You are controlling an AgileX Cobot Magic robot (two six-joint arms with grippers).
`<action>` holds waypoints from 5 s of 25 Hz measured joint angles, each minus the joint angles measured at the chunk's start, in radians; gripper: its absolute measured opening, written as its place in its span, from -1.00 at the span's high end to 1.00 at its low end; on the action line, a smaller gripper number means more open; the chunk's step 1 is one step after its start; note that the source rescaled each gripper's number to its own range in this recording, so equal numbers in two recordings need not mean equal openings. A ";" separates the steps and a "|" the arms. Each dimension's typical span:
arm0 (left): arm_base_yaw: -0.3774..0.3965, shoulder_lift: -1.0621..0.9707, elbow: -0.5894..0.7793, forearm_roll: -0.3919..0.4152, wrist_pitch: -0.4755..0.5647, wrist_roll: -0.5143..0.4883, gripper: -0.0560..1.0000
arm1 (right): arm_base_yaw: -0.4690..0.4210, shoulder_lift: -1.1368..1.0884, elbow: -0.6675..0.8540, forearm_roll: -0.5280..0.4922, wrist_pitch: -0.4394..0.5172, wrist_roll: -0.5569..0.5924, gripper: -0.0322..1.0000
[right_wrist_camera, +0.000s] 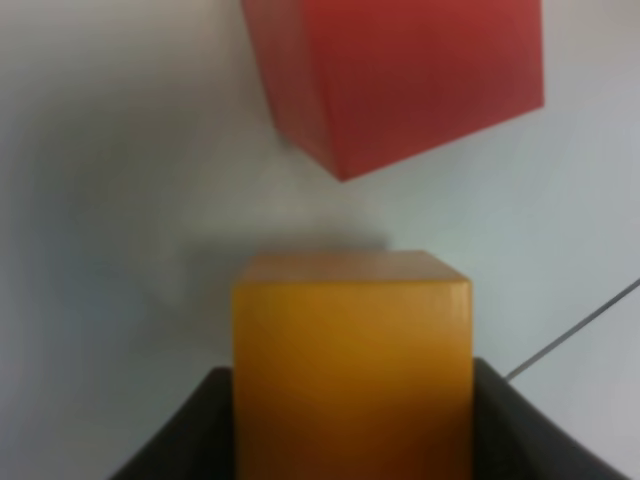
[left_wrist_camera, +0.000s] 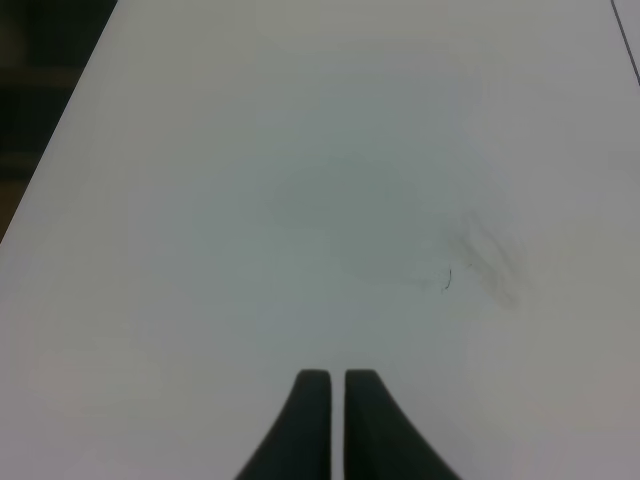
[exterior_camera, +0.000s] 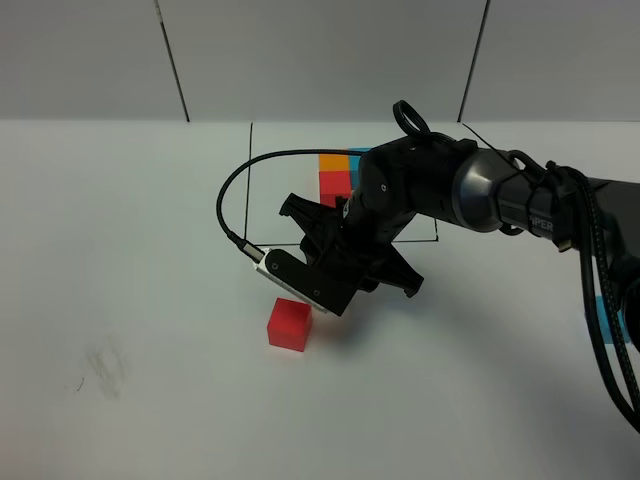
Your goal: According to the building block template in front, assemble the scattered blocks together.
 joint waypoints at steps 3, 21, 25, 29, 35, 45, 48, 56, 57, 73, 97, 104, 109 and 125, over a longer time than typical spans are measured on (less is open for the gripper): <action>0.000 0.000 0.000 0.000 0.000 0.000 0.89 | 0.000 0.009 -0.037 0.029 0.021 0.000 -0.05; 0.000 0.000 0.000 0.000 0.000 0.000 0.89 | 0.002 0.052 -0.071 0.035 0.084 0.000 -0.05; 0.000 0.000 0.000 -0.001 0.000 0.000 0.89 | 0.018 0.052 -0.071 0.040 0.092 0.000 -0.05; 0.000 0.000 0.000 -0.001 0.000 0.000 0.89 | 0.022 0.064 -0.083 0.045 0.098 0.000 -0.05; 0.000 0.000 0.000 -0.001 0.000 0.000 0.89 | 0.030 0.080 -0.090 0.049 0.097 0.000 -0.05; 0.000 0.000 0.000 -0.001 0.000 0.000 0.89 | 0.030 0.090 -0.100 0.071 0.123 -0.001 -0.05; 0.000 0.000 0.000 0.000 0.000 0.000 0.89 | 0.030 0.090 -0.100 0.071 0.127 -0.001 -0.05; 0.000 0.000 0.000 0.000 0.000 0.000 0.89 | 0.030 0.092 -0.103 0.076 0.154 -0.001 -0.05; 0.000 0.000 0.000 0.001 0.000 0.000 0.89 | 0.030 0.092 -0.103 0.078 0.156 -0.001 -0.05; 0.000 0.000 0.000 0.050 -0.004 0.000 0.89 | 0.030 0.097 -0.103 0.097 0.120 0.040 -0.05; 0.000 0.000 0.000 0.051 -0.005 0.000 0.89 | 0.030 0.115 -0.098 0.060 0.064 0.190 -0.43; 0.000 0.000 0.000 0.051 -0.005 0.000 0.89 | 0.030 0.112 -0.098 -0.016 0.069 0.276 -0.45; 0.000 0.000 0.000 0.051 -0.005 0.000 0.89 | 0.030 0.109 -0.098 -0.044 0.073 0.310 -0.50; 0.000 0.000 0.000 0.051 -0.005 0.000 0.89 | 0.030 0.024 -0.097 -0.148 0.097 0.450 -0.52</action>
